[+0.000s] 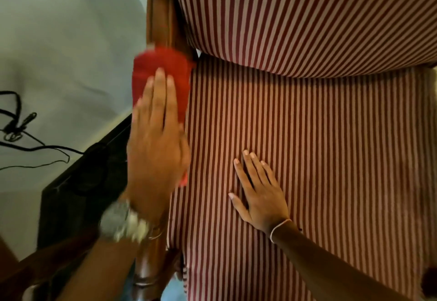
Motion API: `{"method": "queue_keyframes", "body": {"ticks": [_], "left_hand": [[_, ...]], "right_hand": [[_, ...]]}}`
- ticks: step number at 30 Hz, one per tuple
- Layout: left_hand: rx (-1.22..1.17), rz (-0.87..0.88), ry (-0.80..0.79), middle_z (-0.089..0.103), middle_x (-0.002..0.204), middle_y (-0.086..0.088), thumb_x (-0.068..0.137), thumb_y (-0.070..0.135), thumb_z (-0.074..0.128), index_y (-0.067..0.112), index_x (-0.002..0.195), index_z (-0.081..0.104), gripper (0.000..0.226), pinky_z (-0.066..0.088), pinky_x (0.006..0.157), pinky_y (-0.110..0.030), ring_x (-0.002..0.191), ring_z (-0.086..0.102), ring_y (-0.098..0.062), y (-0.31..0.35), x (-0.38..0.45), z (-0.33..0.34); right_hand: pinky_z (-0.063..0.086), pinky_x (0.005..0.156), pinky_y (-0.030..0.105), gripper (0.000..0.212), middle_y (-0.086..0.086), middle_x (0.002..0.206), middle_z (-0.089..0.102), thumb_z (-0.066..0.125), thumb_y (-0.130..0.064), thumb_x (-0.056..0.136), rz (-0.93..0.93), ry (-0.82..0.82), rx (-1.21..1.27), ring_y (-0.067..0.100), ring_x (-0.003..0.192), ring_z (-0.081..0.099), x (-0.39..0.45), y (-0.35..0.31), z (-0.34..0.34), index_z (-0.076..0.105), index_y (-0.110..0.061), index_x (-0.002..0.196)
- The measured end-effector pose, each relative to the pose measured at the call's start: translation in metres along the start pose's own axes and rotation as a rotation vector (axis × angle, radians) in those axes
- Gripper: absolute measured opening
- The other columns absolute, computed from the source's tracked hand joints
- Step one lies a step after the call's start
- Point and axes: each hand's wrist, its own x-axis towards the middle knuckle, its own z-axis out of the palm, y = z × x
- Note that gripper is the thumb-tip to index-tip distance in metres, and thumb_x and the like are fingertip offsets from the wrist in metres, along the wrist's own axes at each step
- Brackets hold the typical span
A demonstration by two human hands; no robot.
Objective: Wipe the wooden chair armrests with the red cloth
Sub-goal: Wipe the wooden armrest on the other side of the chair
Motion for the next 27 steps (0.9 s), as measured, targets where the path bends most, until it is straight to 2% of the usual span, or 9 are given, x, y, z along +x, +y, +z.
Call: {"method": "queue_keyframes", "body": {"ticks": [2, 4, 9, 11, 14, 16, 18, 25, 27], "left_hand": [[0.018, -0.013, -0.043, 0.011, 0.172, -0.015, 0.104, 0.024, 0.041, 0.008, 0.162, 0.012, 0.066, 0.018, 0.129, -0.052, 0.159, 0.010, -0.030, -0.003, -0.052, 0.000], [0.058, 0.001, -0.066, 0.014, 0.170, -0.018, 0.103, 0.025, 0.041, 0.006, 0.161, 0.013, 0.067, 0.020, 0.128, -0.055, 0.158, 0.014, -0.034, -0.005, -0.059, 0.001], [0.048, -0.017, -0.006, 0.004, 0.172, -0.016, 0.102, 0.021, 0.040, 0.009, 0.162, 0.003, 0.071, 0.012, 0.130, -0.050, 0.160, 0.005, -0.030, 0.010, 0.065, -0.005], [0.031, -0.027, 0.021, 0.003, 0.173, -0.015, 0.102, 0.020, 0.037, 0.009, 0.162, 0.003, 0.070, 0.012, 0.130, -0.050, 0.160, 0.003, -0.029, 0.009, 0.085, -0.004], [-0.012, -0.060, 0.010, 0.005, 0.173, -0.014, 0.106, 0.025, 0.036, 0.010, 0.162, 0.005, 0.066, 0.018, 0.129, -0.052, 0.160, 0.006, -0.029, 0.004, 0.005, 0.000], [0.011, -0.059, -0.068, 0.008, 0.172, -0.016, 0.106, 0.031, 0.033, 0.007, 0.162, 0.010, 0.065, 0.022, 0.127, -0.055, 0.160, 0.007, -0.031, 0.003, -0.078, -0.002], [0.042, -0.025, -0.110, 0.011, 0.170, -0.019, 0.104, 0.033, 0.035, 0.003, 0.160, 0.015, 0.067, 0.024, 0.125, -0.058, 0.158, 0.011, -0.035, -0.003, -0.111, -0.004], [0.022, -0.034, 0.027, 0.004, 0.172, -0.019, 0.104, 0.028, 0.034, 0.006, 0.161, 0.003, 0.069, 0.014, 0.130, -0.051, 0.159, 0.005, -0.035, 0.001, 0.064, 0.001], [0.006, -0.032, 0.035, 0.003, 0.172, -0.018, 0.104, 0.030, 0.033, 0.007, 0.162, 0.001, 0.069, 0.015, 0.129, -0.053, 0.159, 0.005, -0.034, 0.001, 0.076, 0.001]], "right_hand": [[-0.001, 0.133, 0.041, 0.077, 0.011, 0.175, 0.009, 0.028, -0.062, 0.104, 0.005, -0.007, 0.002, 0.025, 0.163, 0.008, -0.001, -0.001, 0.002, 0.016, -0.019, 0.166], [0.004, 0.133, 0.043, 0.076, 0.011, 0.175, 0.011, 0.027, -0.062, 0.104, 0.006, -0.008, 0.008, 0.026, 0.163, 0.010, 0.000, -0.002, 0.004, 0.016, -0.019, 0.166], [0.007, 0.132, 0.043, 0.076, 0.010, 0.175, 0.012, 0.026, -0.062, 0.104, 0.009, -0.019, -0.003, 0.025, 0.163, 0.009, 0.000, -0.003, 0.001, 0.017, -0.020, 0.166], [0.007, 0.132, 0.043, 0.076, 0.010, 0.175, 0.012, 0.026, -0.063, 0.104, 0.007, -0.007, 0.002, 0.025, 0.163, 0.010, -0.001, -0.004, -0.001, 0.017, -0.020, 0.166], [0.006, 0.133, 0.043, 0.076, 0.011, 0.175, 0.014, 0.027, -0.062, 0.104, 0.002, 0.019, 0.010, 0.025, 0.163, 0.010, 0.000, -0.002, 0.001, 0.019, -0.019, 0.166], [0.006, 0.133, 0.043, 0.077, 0.011, 0.175, 0.013, 0.029, -0.062, 0.104, 0.006, 0.035, 0.015, 0.025, 0.163, 0.009, -0.002, -0.001, 0.004, 0.016, -0.019, 0.166], [0.010, 0.132, 0.045, 0.078, 0.011, 0.175, 0.012, 0.030, -0.062, 0.103, 0.007, 0.047, 0.013, 0.025, 0.163, 0.009, -0.002, -0.002, 0.006, 0.012, -0.020, 0.166], [0.013, 0.132, 0.047, 0.073, 0.007, 0.174, 0.020, 0.033, -0.064, 0.103, 0.098, 0.094, 0.051, 0.024, 0.162, 0.014, -0.003, -0.012, 0.003, 0.026, -0.025, 0.164], [0.016, 0.131, 0.049, 0.072, 0.007, 0.173, 0.023, 0.034, -0.064, 0.103, 0.108, 0.112, 0.045, 0.025, 0.162, 0.017, -0.004, -0.013, 0.003, 0.029, -0.025, 0.163]]}}
